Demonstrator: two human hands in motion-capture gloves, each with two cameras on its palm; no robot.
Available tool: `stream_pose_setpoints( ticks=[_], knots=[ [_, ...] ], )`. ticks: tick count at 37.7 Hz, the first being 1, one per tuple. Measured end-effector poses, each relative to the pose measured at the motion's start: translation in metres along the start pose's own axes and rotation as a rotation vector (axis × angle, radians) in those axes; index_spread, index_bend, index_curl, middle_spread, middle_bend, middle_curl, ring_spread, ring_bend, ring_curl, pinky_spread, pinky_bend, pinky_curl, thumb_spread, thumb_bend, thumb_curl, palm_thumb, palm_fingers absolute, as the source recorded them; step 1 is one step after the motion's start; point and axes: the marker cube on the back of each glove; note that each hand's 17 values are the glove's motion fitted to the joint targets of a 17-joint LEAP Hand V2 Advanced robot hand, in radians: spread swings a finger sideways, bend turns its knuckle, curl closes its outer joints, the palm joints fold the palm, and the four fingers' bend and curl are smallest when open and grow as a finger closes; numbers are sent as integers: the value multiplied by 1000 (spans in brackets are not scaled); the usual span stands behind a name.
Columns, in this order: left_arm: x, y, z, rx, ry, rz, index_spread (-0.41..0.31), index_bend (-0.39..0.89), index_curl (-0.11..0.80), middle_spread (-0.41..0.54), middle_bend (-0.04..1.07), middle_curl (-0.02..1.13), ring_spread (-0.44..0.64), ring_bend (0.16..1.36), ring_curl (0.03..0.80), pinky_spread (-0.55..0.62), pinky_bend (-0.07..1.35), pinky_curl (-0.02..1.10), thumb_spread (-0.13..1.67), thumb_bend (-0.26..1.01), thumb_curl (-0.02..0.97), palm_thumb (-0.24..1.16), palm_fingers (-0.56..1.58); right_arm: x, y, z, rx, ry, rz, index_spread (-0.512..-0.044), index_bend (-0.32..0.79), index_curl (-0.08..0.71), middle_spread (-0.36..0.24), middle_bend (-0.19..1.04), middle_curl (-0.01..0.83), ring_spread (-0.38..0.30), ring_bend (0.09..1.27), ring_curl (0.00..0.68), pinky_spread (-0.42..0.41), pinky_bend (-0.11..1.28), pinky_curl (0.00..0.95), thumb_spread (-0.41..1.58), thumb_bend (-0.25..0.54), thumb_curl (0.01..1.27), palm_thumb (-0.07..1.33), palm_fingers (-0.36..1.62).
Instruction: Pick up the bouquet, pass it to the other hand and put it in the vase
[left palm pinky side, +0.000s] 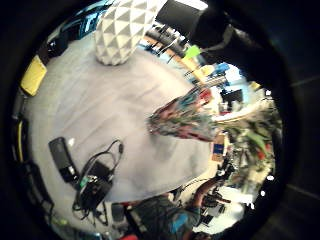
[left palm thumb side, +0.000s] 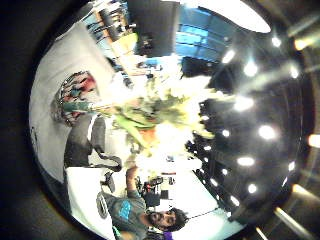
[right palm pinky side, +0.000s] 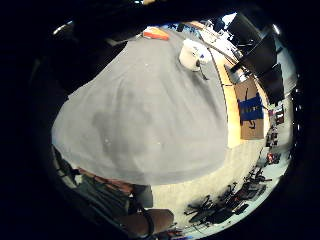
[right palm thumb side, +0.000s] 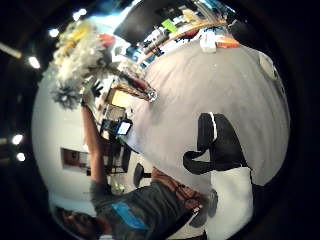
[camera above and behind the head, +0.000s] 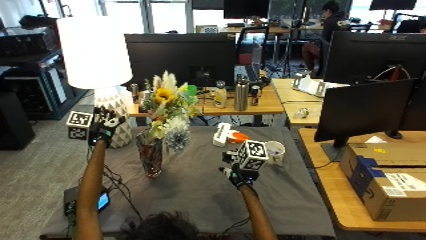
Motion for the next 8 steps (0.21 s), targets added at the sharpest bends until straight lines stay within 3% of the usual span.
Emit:
stream_pose_setpoints(
  ticks=[8],
  knots=[
    [5, 4, -19, 32, 255, 168, 12, 125, 297, 64, 195, 422, 194, 641, 354, 386, 484, 384, 979, -48, 379, 715, 289, -11, -4, 2, 4, -14, -21, -309, 178, 392, 46, 166, 322, 185, 187, 288, 334, 470, 363, 1134, -17, 483, 830, 456]
  ],
)
